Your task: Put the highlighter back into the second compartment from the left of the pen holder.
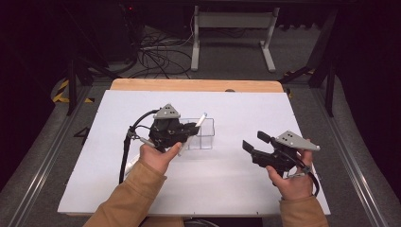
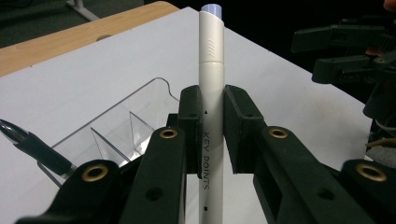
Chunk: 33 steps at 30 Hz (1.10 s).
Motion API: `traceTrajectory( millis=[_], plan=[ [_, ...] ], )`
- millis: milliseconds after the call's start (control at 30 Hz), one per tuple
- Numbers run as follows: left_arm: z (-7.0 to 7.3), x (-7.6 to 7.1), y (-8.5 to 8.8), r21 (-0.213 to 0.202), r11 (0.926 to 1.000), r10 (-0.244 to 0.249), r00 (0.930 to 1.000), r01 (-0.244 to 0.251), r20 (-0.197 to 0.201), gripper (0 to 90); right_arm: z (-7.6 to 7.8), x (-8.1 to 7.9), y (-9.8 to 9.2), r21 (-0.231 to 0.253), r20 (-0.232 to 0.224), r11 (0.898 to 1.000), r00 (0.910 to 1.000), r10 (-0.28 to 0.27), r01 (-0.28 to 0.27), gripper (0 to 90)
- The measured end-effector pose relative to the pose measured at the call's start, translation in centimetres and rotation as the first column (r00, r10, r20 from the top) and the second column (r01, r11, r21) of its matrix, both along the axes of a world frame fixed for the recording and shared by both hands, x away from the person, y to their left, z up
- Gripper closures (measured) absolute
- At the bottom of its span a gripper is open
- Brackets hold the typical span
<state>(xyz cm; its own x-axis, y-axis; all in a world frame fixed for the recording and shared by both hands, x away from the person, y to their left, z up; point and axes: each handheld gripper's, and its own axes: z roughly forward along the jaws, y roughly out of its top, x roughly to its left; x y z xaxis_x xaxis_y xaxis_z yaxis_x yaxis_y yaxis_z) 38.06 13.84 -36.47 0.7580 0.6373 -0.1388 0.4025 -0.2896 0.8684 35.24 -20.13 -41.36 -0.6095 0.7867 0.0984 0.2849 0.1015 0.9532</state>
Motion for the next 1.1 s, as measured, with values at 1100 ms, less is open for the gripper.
traceTrajectory(
  millis=[1100],
  plan=[
    [1.5, 6.0, -1.1, -0.119, 0.9832, 0.139, 0.9902, -0.138, 0.001, 78.2, -0.2, 0.2, 0.0, 0.001, -0.006, 1.000, 1.0000, 0.006, -0.006, 30.6]
  ],
)
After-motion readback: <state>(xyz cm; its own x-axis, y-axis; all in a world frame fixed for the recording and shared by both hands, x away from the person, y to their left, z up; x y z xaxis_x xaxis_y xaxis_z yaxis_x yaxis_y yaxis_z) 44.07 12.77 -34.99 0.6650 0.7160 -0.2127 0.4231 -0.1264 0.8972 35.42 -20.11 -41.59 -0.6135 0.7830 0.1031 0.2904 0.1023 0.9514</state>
